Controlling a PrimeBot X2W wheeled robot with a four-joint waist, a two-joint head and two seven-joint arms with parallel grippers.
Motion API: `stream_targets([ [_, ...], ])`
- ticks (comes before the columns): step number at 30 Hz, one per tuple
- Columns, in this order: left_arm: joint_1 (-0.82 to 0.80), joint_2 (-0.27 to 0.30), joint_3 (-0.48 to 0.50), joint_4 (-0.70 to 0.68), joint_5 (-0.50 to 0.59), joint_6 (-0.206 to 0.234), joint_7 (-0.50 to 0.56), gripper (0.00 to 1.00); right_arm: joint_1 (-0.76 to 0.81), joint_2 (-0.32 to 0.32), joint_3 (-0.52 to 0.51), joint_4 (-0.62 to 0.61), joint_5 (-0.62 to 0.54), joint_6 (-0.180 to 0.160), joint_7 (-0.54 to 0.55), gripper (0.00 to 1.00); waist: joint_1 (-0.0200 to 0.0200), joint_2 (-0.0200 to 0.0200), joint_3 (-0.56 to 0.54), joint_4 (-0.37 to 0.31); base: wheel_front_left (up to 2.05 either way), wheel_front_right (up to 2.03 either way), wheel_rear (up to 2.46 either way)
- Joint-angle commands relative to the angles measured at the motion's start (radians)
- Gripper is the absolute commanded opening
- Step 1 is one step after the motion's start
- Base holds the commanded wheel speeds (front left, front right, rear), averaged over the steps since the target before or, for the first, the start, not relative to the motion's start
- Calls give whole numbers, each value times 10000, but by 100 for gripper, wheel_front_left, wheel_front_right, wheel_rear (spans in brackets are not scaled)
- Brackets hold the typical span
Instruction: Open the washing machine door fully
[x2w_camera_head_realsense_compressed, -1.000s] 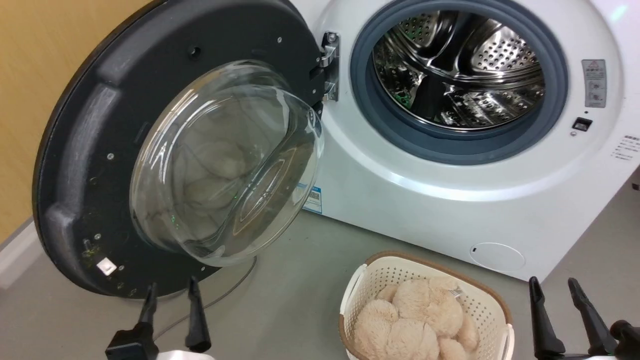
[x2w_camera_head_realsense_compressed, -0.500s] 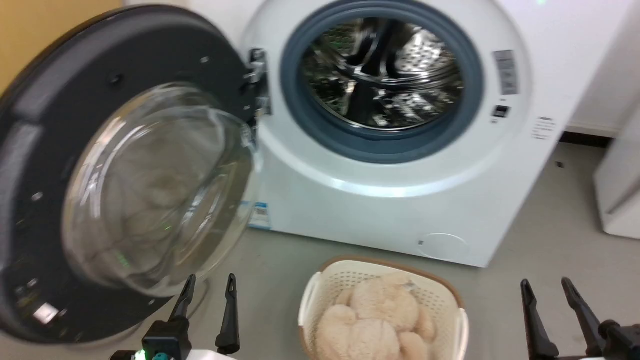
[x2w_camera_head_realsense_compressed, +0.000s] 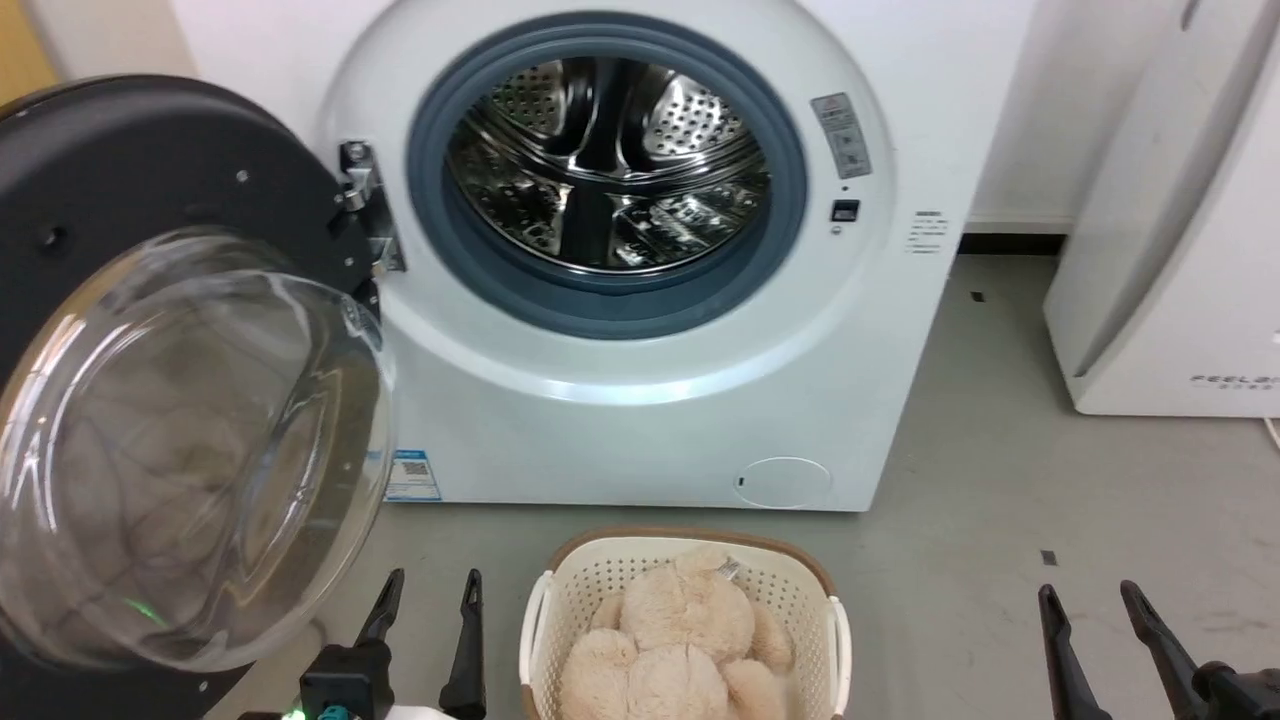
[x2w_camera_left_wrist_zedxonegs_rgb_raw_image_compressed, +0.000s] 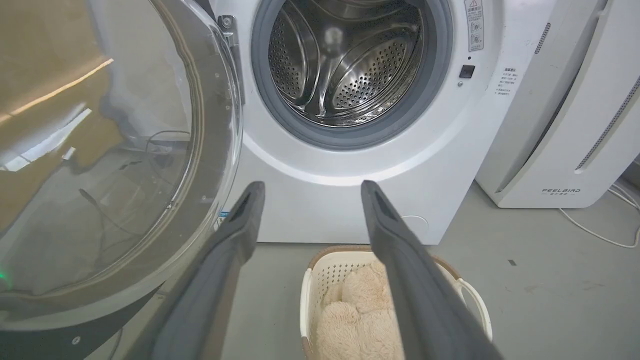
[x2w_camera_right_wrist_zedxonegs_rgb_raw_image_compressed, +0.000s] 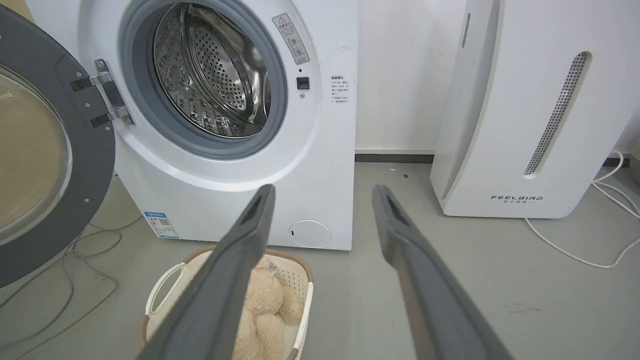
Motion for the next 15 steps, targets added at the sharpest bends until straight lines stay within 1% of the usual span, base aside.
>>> stream_targets([
  [1,146,36,28,37,-75,30,6,100,119,26,35,-58,43,6,24,100,0,0,-3,-73,0,0,0],
  [2,175,43,31,52,-91,42,22,100,120,26,52,-59,66,6,21,100,0,0,-1,-92,0,0,0],
  [3,81,4,4,23,-33,6,10,0,0,0,35,-6,56,0,0,0,0,0,-2,-96,0,0,0],
  [15,73,-37,75,-46,38,-50,102,0,-126,-1,75,82,-8,0,20,0,0,0,26,-128,0,0,0],
])
